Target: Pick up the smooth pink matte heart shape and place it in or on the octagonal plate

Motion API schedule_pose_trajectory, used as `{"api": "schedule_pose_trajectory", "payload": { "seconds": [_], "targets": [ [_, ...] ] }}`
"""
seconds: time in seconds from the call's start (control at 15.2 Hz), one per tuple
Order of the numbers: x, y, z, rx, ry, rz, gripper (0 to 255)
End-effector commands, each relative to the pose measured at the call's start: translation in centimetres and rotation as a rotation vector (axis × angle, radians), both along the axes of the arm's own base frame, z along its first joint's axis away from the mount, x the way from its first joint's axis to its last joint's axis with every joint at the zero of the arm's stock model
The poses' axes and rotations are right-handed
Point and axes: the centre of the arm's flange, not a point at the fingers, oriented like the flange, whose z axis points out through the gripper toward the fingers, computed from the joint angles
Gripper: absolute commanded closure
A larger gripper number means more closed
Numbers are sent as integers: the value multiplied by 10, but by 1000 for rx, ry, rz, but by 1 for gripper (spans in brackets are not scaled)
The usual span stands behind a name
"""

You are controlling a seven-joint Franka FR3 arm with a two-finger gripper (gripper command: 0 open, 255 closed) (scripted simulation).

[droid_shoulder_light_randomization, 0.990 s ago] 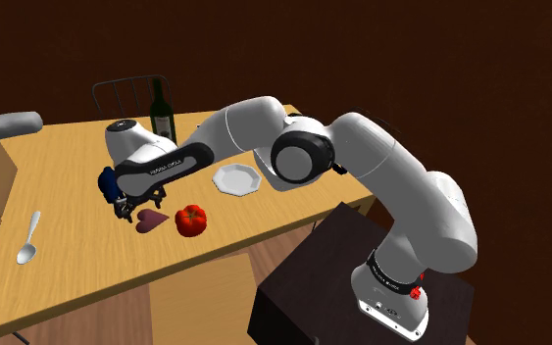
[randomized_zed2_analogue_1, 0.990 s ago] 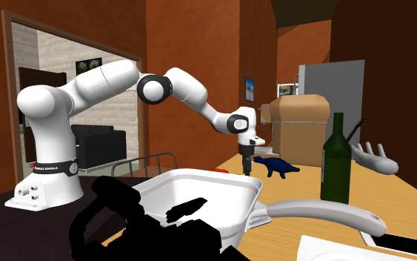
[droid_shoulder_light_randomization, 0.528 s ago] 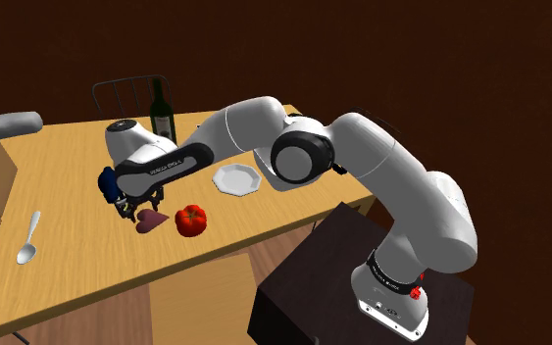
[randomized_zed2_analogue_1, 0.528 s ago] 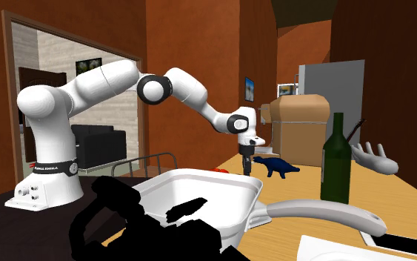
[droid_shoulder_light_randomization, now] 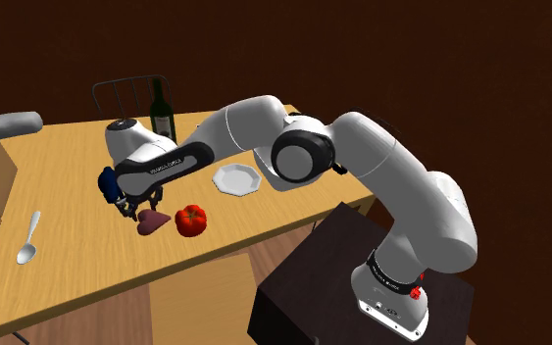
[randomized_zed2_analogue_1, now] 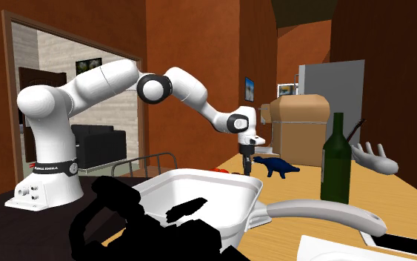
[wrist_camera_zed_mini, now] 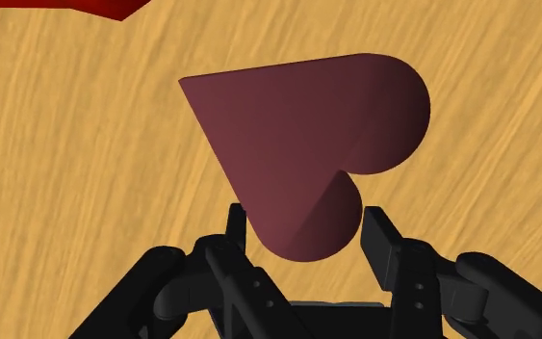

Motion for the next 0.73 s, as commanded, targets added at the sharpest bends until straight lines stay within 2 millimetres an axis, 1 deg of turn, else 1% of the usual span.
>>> {"api": "schedule_pose_trajectory", "payload": {
  "seconds": [0.0,0.66],
  "targets": [
    [-1,0,1,-2,6,1,255],
    [-1,0,54,-2,6,1,255]
  ]
}}
